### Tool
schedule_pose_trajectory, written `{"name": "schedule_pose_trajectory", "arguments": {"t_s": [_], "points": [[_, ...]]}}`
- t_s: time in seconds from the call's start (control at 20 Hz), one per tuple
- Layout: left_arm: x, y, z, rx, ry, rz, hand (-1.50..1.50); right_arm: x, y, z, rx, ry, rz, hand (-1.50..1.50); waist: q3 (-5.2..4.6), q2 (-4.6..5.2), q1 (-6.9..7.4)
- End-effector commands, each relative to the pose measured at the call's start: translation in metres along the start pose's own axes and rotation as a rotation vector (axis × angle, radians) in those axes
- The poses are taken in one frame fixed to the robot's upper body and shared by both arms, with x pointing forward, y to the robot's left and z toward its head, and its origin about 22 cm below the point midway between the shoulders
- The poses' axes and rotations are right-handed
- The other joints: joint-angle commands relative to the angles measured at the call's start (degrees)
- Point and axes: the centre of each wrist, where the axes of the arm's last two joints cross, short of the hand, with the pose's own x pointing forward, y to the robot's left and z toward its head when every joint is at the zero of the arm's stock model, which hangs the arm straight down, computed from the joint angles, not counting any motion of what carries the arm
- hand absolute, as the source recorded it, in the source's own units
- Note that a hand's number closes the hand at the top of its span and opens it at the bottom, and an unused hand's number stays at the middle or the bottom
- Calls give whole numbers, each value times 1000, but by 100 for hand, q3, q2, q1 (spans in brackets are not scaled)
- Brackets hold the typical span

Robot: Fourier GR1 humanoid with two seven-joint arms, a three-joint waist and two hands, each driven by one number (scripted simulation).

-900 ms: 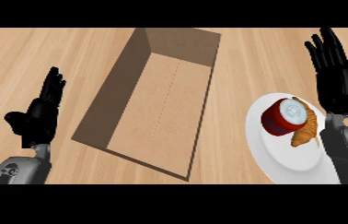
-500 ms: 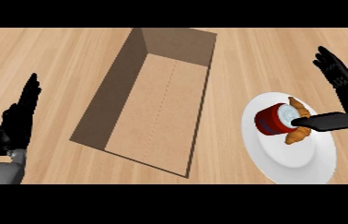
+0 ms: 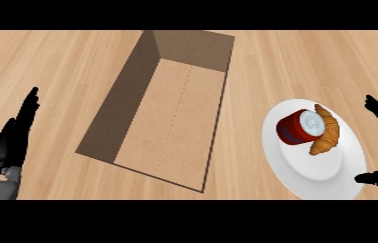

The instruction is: Pick the croissant from the plate and place it in the cardboard box

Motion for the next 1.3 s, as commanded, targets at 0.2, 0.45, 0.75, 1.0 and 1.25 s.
{"name": "schedule_pose_trajectory", "arguments": {"t_s": [0.2,0.45,0.75,1.0,1.25], "points": [[9,-3,-12,-18,8,-14,0,27,-67,-19,151,6,407,-150,-16,-5,55],[15,0,-10,-8,-10,-18,0,44,-77,-36,360,131,542,-150,-17,-24,104],[9,-6,-14,-16,10,-13,0,62,-52,-74,566,275,698,-150,-21,-16,73],[-1,1,-4,-44,1,-25,0,61,-11,-114,608,312,684,-150,-12,-17,74],[7,-4,-19,-11,9,-10,0,61,0,-114,662,366,742,-150,-14,-27,-23]]}}
